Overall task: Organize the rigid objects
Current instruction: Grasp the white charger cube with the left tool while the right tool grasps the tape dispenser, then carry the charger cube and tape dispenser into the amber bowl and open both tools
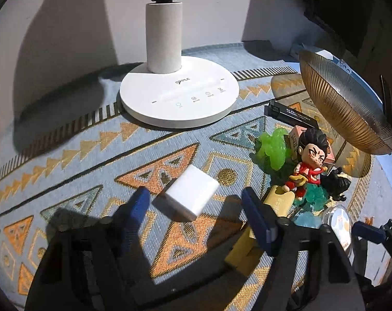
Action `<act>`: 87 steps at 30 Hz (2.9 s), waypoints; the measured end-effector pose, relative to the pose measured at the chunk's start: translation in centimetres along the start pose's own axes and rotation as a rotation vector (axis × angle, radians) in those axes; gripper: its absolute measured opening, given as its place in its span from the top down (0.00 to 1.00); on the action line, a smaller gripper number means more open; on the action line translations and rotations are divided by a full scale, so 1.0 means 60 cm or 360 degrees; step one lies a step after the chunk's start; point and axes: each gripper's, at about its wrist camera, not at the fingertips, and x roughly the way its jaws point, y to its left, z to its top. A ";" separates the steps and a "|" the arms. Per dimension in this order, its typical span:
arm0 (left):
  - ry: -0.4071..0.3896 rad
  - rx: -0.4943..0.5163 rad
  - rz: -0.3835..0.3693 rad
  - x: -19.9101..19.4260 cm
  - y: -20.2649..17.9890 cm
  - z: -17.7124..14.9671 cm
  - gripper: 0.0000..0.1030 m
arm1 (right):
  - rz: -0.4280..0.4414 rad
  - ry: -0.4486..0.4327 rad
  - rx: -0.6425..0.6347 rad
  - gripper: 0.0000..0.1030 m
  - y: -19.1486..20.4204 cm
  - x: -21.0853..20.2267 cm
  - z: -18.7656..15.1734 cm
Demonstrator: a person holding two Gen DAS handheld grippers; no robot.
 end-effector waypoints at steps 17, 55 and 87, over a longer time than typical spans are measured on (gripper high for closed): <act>-0.0087 -0.0096 -0.0034 -0.077 -0.016 -0.036 0.68 | 0.0013 -0.0043 -0.0269 0.62 -0.006 -0.026 -0.016; -0.0280 -0.0296 0.0059 -0.171 -0.067 -0.203 0.68 | 0.0078 -0.0129 -0.0503 0.59 0.010 -0.073 -0.133; -0.0800 -0.0007 -0.0266 -0.328 -0.288 0.104 0.68 | -0.0278 -0.0957 0.0055 0.59 -0.273 -0.421 0.112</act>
